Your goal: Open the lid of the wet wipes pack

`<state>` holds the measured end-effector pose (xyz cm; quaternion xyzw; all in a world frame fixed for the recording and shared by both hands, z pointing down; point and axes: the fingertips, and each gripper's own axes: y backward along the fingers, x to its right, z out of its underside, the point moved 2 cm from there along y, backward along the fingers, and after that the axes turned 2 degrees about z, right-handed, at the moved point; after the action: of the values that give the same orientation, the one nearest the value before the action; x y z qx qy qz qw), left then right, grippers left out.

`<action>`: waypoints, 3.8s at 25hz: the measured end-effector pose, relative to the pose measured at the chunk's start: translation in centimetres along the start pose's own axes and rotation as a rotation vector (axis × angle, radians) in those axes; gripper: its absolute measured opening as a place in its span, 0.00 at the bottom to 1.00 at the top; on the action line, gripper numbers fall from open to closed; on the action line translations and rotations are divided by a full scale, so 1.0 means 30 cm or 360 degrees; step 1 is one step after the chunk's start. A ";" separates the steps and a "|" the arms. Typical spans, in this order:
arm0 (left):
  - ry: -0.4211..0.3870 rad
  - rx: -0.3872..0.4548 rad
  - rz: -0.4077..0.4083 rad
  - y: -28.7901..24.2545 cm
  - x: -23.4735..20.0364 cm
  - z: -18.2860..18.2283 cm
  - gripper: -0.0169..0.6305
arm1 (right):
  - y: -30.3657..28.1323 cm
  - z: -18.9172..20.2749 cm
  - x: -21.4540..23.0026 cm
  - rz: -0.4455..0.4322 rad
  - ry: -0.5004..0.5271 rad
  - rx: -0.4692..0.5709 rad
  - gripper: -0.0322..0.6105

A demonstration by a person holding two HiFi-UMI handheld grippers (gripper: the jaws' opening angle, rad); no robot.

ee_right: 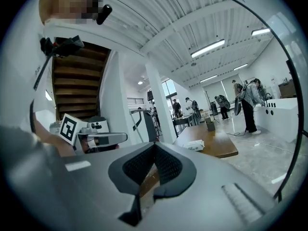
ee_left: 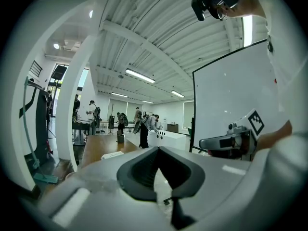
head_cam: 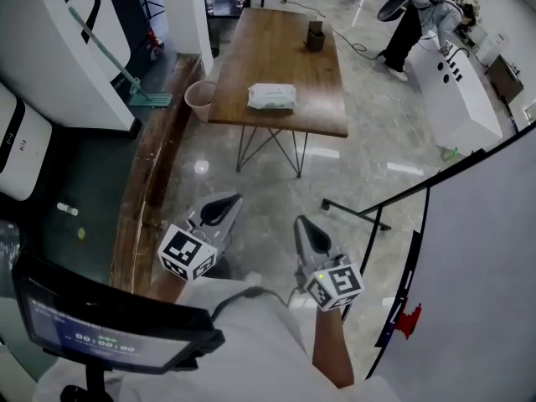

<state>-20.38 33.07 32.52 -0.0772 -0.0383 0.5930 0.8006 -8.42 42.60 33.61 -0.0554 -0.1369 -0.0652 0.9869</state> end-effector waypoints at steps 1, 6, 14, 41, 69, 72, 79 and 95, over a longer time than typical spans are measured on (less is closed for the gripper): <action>-0.0012 -0.0009 -0.0007 -0.004 0.001 0.002 0.03 | 0.003 0.003 0.005 -0.0006 0.0002 -0.0008 0.06; -0.0009 -0.0013 -0.0036 -0.032 -0.003 0.010 0.03 | 0.000 0.014 0.035 -0.0018 0.0011 -0.0035 0.06; 0.0019 -0.0003 -0.0019 -0.119 -0.052 0.028 0.03 | -0.039 0.003 0.099 0.0027 0.0010 -0.0035 0.06; 0.0094 -0.0004 0.0083 -0.613 -0.783 -0.028 0.03 | -0.861 -0.256 0.420 0.0026 0.0142 -0.0162 0.06; 0.0128 -0.0079 -0.0232 -1.008 -1.037 -0.089 0.03 | -1.345 -0.273 0.807 -0.0400 0.0265 -0.0263 0.06; 0.0130 -0.0097 -0.0320 -1.042 -1.051 -0.081 0.03 | -1.378 -0.268 0.850 -0.0492 0.0274 -0.0290 0.06; 0.0135 -0.0141 -0.0499 -1.101 -1.081 -0.062 0.03 | -1.441 -0.255 0.912 -0.0677 0.0300 -0.0344 0.06; 0.0202 -0.0281 -0.0535 -1.162 -1.151 0.090 0.03 | -1.547 -0.118 0.966 -0.0762 0.0399 -0.0571 0.06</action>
<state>1.94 -9.64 42.13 -0.1767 -0.0519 0.4394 0.8792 13.49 -6.86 42.50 -0.1861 -0.0098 -0.3249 0.9272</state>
